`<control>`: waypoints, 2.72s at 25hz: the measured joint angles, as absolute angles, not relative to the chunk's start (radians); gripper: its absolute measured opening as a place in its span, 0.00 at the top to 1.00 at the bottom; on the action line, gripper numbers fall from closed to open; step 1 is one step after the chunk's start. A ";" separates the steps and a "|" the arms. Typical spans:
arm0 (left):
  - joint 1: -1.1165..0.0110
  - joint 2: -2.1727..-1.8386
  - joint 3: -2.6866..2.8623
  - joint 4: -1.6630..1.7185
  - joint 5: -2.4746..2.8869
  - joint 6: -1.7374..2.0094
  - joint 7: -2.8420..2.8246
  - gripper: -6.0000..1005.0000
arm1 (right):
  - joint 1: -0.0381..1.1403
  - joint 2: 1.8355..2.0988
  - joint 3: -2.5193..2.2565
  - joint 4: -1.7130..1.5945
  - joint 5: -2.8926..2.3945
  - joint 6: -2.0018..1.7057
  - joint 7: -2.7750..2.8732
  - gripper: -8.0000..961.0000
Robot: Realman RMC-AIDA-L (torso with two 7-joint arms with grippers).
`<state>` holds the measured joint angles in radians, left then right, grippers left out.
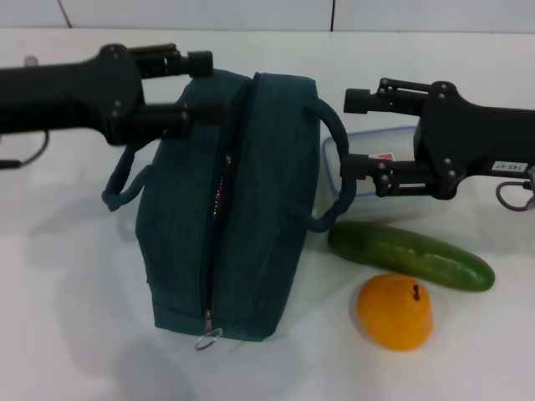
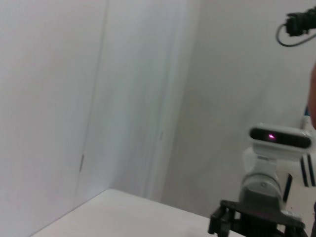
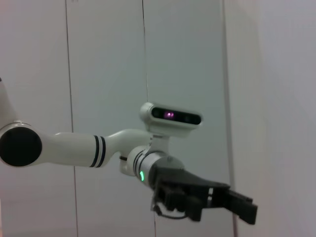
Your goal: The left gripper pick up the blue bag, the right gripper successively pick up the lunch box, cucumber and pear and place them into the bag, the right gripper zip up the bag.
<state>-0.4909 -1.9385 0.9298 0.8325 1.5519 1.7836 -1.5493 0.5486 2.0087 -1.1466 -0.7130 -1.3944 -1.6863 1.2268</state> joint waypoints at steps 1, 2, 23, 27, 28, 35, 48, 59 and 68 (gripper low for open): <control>-0.494 -1.936 0.921 0.858 1.558 1.783 -1.603 0.28 | 0.549 2.009 -1.147 -0.713 -1.394 -1.686 1.227 0.22; -0.494 -1.936 0.921 0.858 1.558 1.783 -1.603 0.28 | 0.548 2.007 -1.146 -0.713 -1.394 -1.689 1.230 0.22; -0.450 -2.033 0.865 1.327 1.929 1.771 -2.143 0.33 | 0.546 2.009 -1.152 -0.735 -1.405 -1.669 1.234 0.22; -0.446 -2.031 0.859 1.341 1.922 1.771 -2.143 0.35 | 0.546 2.008 -1.151 -0.735 -1.405 -1.669 1.244 0.22; -0.443 -2.031 0.852 1.348 1.919 1.771 -2.143 0.35 | 0.546 2.007 -1.151 -0.735 -1.405 -1.670 1.247 0.22; -0.433 -2.039 0.833 1.367 1.922 1.770 -2.134 0.37 | 0.545 2.005 -1.148 -0.735 -1.405 -1.675 1.249 0.22; -0.444 -2.072 0.840 1.367 2.018 1.723 -2.122 0.41 | 0.544 2.007 -1.152 -0.734 -1.405 -1.670 1.249 0.22; -0.443 -2.078 0.846 1.359 2.016 1.715 -2.052 0.44 | 0.534 2.008 -1.152 -0.732 -1.406 -1.670 1.249 0.22; -0.445 -2.075 0.865 1.358 2.020 1.715 -2.056 0.68 | 0.534 2.008 -1.152 -0.734 -1.407 -1.670 1.249 0.22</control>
